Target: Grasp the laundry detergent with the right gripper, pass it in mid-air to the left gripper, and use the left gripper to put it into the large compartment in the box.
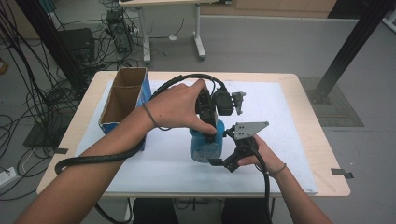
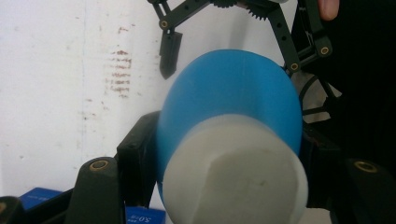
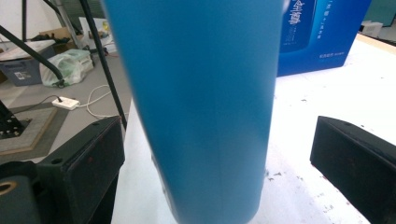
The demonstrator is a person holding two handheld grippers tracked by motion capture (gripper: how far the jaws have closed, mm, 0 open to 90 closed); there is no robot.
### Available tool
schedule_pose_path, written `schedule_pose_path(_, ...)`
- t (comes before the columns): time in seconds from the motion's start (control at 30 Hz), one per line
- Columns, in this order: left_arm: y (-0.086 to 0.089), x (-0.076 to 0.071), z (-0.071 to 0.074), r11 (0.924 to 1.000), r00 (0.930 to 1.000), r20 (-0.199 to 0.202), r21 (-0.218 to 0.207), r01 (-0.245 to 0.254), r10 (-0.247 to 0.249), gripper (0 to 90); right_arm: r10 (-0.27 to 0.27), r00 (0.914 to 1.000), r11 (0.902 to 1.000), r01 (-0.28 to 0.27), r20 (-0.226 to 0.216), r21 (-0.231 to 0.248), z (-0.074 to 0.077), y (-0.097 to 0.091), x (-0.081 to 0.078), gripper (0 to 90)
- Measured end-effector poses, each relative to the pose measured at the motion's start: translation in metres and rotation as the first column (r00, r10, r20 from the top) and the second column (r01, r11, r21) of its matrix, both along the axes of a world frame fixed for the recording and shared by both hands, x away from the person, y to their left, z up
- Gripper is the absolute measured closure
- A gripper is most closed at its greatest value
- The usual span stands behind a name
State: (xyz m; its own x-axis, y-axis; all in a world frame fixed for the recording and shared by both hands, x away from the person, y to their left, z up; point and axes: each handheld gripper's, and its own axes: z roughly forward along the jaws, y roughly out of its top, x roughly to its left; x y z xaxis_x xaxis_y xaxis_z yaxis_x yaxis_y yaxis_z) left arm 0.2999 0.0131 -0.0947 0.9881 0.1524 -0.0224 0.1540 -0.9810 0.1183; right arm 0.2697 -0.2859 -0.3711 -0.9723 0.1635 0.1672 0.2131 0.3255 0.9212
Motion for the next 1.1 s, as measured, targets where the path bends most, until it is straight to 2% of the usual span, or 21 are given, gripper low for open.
schedule_pose_path(0.2, 0.001, 0.001, 0.007, 1.0, 1.0, -0.004, -0.001, -0.008, 0.008, 36.6, -0.015, 0.9999, 0.9998, 0.015, 0.002, -0.011, 0.003, -0.004, -0.002, 3.1)
schedule_pose_path(0.33, 0.004, 0.003, 0.012, 0.9993, 0.9992, -0.015, -0.004, -0.038, 0.038, 36.6, -0.027, 0.9996, 0.9995, 0.027, 0.002, -0.017, 0.004, -0.007, -0.004, 3.2)
schedule_pose_path(0.47, 0.007, 0.004, 0.019, 0.9965, 0.9966, -0.012, -0.015, -0.082, 0.082, 36.6, -0.043, 0.9991, 0.9987, 0.043, 0.0, -0.025, 0.005, -0.011, -0.007, 3.2)
schedule_pose_path(0.53, 0.009, 0.004, 0.025, 0.9913, 0.9914, -0.005, -0.017, -0.13, 0.13, 36.6, -0.055, 0.9985, 0.998, 0.055, -0.001, -0.032, 0.006, -0.014, -0.008, 3.2)
schedule_pose_path(0.57, 0.009, 0.004, 0.025, 0.9913, 0.9914, -0.005, -0.017, -0.13, 0.13, 36.6, -0.055, 0.9985, 0.998, 0.055, -0.001, -0.032, 0.006, -0.014, -0.008, 3.2)
schedule_pose_path(0.63, 0.011, 0.003, 0.03, 0.9843, 0.9846, 0.007, -0.028, -0.175, 0.175, 36.6, -0.071, 0.9975, 0.9969, 0.07, -0.001, -0.034, 0.008, -0.019, -0.009, 3.3)
schedule_pose_path(0.77, 0.011, 0.004, 0.037, 0.9774, 0.9771, 0.024, -0.019, -0.211, 0.211, 36.6, -0.099, 0.9951, 0.9943, 0.099, 0.001, -0.041, 0.009, -0.025, -0.012, 3.0)
schedule_pose_path(0.8, 0.012, 0.005, 0.04, 0.972, 0.9717, 0.026, -0.023, -0.234, 0.235, 36.6, -0.107, 0.9942, 0.9934, 0.107, 0.002, -0.041, 0.009, -0.027, -0.013, 2.9)
schedule_pose_path(0.83, 0.012, 0.005, 0.04, 0.972, 0.9717, 0.026, -0.023, -0.234, 0.235, 36.6, -0.107, 0.9942, 0.9934, 0.107, 0.002, -0.041, 0.009, -0.027, -0.013, 2.9)
schedule_pose_path(0.87, 0.014, 0.008, 0.046, 0.9632, 0.9631, 0.021, -0.024, -0.268, 0.268, 36.6, -0.121, 0.9927, 0.9916, 0.121, 0.003, -0.046, 0.009, -0.029, -0.014, 2.7)
schedule_pose_path(0.9, 0.014, 0.008, 0.046, 0.9632, 0.9631, 0.021, -0.024, -0.268, 0.268, 36.6, -0.121, 0.9927, 0.9916, 0.121, 0.003, -0.046, 0.009, -0.029, -0.014, 2.7)
schedule_pose_path(0.93, 0.014, 0.009, 0.051, 0.9584, 0.9583, 0.023, -0.025, -0.284, 0.285, 36.6, -0.135, 0.9909, 0.9897, 0.135, -0.002, -0.048, 0.007, -0.032, -0.015, 2.6)
schedule_pose_path(0.97, 0.014, 0.009, 0.051, 0.9584, 0.9583, 0.023, -0.025, -0.284, 0.285, 36.6, -0.135, 0.9909, 0.9897, 0.135, -0.002, -0.048, 0.007, -0.032, -0.015, 2.6)
schedule_pose_path(1.0, 0.018, 0.011, 0.057, 0.9424, 0.9427, 0.019, -0.038, -0.332, 0.333, 36.6, -0.147, 0.9892, 0.988, 0.146, -0.004, -0.05, 0.006, -0.033, -0.016, 2.5)
schedule_pose_path(1.07, 0.019, 0.012, 0.06, 0.9404, 0.9409, 0.017, -0.041, -0.337, 0.338, 36.6, -0.15, 0.9886, 0.9873, 0.15, -0.004, -0.052, 0.006, -0.034, -0.016, 2.5)
schedule_pose_path(1.1, 0.022, 0.015, 0.063, 0.9292, 0.9299, 0.009, -0.045, -0.367, 0.368, 36.7, -0.153, 0.9882, 0.9868, 0.153, -0.006, -0.054, 0.005, -0.035, -0.016, 2.5)
